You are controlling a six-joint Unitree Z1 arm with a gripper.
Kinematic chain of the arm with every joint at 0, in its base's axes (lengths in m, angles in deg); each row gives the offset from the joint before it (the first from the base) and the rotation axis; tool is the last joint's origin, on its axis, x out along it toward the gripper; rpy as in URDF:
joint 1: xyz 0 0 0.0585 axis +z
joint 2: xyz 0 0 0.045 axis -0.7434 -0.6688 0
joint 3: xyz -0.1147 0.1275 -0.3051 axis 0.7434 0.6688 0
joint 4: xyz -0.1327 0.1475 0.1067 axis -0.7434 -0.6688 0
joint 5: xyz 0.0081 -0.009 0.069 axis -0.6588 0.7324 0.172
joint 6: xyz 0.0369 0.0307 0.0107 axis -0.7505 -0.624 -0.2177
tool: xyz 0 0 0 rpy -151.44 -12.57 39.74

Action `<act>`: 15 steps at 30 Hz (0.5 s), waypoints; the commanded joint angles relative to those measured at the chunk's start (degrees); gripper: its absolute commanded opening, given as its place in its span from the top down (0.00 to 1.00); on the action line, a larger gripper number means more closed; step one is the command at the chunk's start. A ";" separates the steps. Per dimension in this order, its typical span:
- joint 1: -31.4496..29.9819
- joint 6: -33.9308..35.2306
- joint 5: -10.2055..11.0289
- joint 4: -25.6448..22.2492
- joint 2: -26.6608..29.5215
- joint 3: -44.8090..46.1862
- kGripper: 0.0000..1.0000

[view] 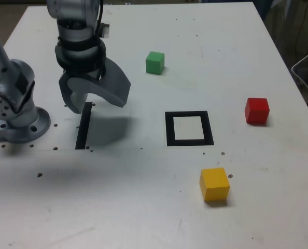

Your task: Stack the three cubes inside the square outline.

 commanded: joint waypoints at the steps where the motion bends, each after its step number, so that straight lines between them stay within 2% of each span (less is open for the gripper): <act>1: -0.11 -0.09 0.21 0.00 -0.18 -0.36 0.00; 6: -0.11 0.15 -0.36 0.50 -0.24 -0.59 0.01; 12: -0.11 1.85 -4.31 0.42 -0.50 -2.20 0.01; 15: -0.11 2.07 -5.43 -0.46 -0.20 -4.22 0.02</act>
